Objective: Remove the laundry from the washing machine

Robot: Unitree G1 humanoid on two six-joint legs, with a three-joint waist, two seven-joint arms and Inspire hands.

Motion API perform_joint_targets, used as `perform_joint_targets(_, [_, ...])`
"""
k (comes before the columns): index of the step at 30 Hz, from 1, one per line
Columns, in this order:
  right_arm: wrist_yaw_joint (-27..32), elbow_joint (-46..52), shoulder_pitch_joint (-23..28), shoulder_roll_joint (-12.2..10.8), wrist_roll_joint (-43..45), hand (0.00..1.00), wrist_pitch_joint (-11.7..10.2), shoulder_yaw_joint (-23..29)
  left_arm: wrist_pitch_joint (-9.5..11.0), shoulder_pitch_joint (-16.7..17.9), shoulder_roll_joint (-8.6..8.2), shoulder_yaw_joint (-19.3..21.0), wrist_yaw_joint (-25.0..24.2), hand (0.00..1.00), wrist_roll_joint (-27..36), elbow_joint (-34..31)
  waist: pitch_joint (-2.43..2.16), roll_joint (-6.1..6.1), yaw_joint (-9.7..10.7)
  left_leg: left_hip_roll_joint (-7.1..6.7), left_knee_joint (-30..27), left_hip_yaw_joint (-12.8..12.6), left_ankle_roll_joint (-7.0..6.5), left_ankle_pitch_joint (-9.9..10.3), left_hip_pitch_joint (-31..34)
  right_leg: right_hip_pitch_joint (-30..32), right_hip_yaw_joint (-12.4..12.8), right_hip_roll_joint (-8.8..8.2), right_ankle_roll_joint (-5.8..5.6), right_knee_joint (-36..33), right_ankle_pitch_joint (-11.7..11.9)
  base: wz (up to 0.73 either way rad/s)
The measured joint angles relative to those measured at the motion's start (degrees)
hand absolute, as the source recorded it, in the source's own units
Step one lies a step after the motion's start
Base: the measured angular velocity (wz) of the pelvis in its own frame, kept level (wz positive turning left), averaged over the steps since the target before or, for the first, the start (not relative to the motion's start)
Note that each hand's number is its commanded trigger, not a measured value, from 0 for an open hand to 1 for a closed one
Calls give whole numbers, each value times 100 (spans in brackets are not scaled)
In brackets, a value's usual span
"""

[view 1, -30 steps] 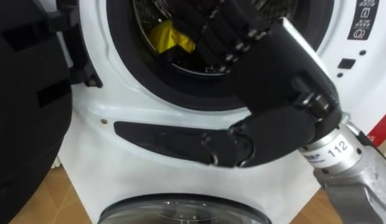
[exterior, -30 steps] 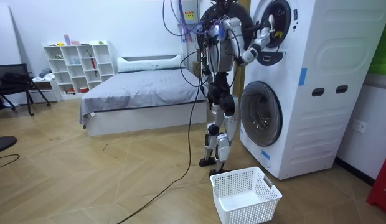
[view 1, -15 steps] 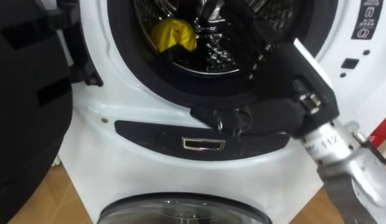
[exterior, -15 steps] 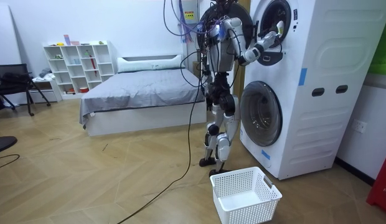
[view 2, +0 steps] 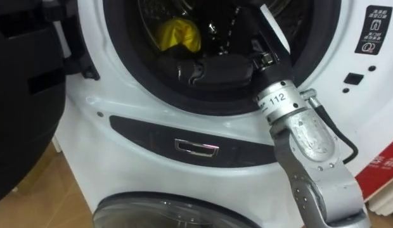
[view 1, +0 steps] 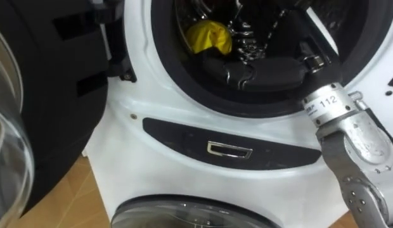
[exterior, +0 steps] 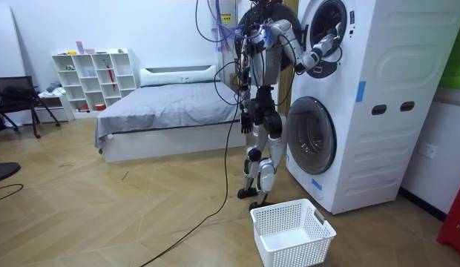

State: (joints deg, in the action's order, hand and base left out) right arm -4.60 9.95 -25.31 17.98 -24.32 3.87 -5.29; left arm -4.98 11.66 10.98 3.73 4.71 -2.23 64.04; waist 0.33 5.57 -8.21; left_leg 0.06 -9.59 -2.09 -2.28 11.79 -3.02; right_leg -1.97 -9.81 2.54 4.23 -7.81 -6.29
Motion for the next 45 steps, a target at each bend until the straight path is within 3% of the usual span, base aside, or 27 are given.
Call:
perform_joint_targets(8, [411, -268, -488, 41, -3, 0, 207, -23, -374, -14, -13, 1, 0, 0, -247, -52, -34, 56, -8, -28, -60, 31, 0, -2, 28, 9, -26, -25, 12, 4, -36, 1])
perform_joint_targets(12, [540, -467, -541, 44, 33, 0, 249, -23, -461, -58, -12, 47, 7, 0, -243, -55, -34, 80, 18, -42, -75, 57, -4, -1, 29, -6, -44, -41, 11, -6, -36, 3])
perform_joint_targets(18, [703, -1059, -636, 111, 243, 0, 337, -25, -584, -92, 8, 87, 122, 0, -241, -107, -19, 245, 8, -55, -121, 86, -11, 4, 43, -30, -84, -66, 8, -48, -38, 3])
perform_joint_targets(23, [760, -1868, -956, 231, 665, 0, 583, -22, -740, -83, -27, 277, 95, 0, -242, -226, -26, 300, 177, -165, -431, 294, -96, 38, 240, -25, -209, -157, -69, -104, -59, 20])
perform_joint_targets(27, [746, -2452, -1220, 340, 718, 0, 775, -20, -879, -23, -12, 300, 38, 0, -243, -319, -35, 309, 176, -219, -528, 315, -161, 40, 298, 1, -197, -202, -145, -110, -13, 5])
perform_joint_targets(31, [687, -3056, -1454, 488, 854, 0, 884, -20, -887, 45, 3, 306, -59, 0, -244, -439, -72, 322, 192, -314, -553, 376, -262, -21, 358, 73, -233, -267, -222, -183, 35, 9])
perform_joint_targets(35, [392, -3423, -1567, 719, 858, 0, 997, -23, -886, 36, 7, 308, -53, 0, -243, -447, -80, 314, 207, -392, -568, 402, -355, -79, 377, 96, -296, -354, -302, -229, 82, 7])
perform_joint_targets(40, [73, -3933, -1771, 778, 955, 0, 1002, -23, -982, 57, 63, 307, -111, 0, -242, -447, -127, 360, 225, -450, -565, 443, -418, -120, 425, 146, -306, -417, -351, -306, 115, 4])
perform_joint_targets(45, [-218, -4391, -1974, 778, 1317, 0, 1001, -55, -999, 33, 106, 281, -141, 0, -238, -414, -114, 349, 161, -474, -507, 419, -435, -139, 341, 96, -288, -442, -374, -300, 140, -2])
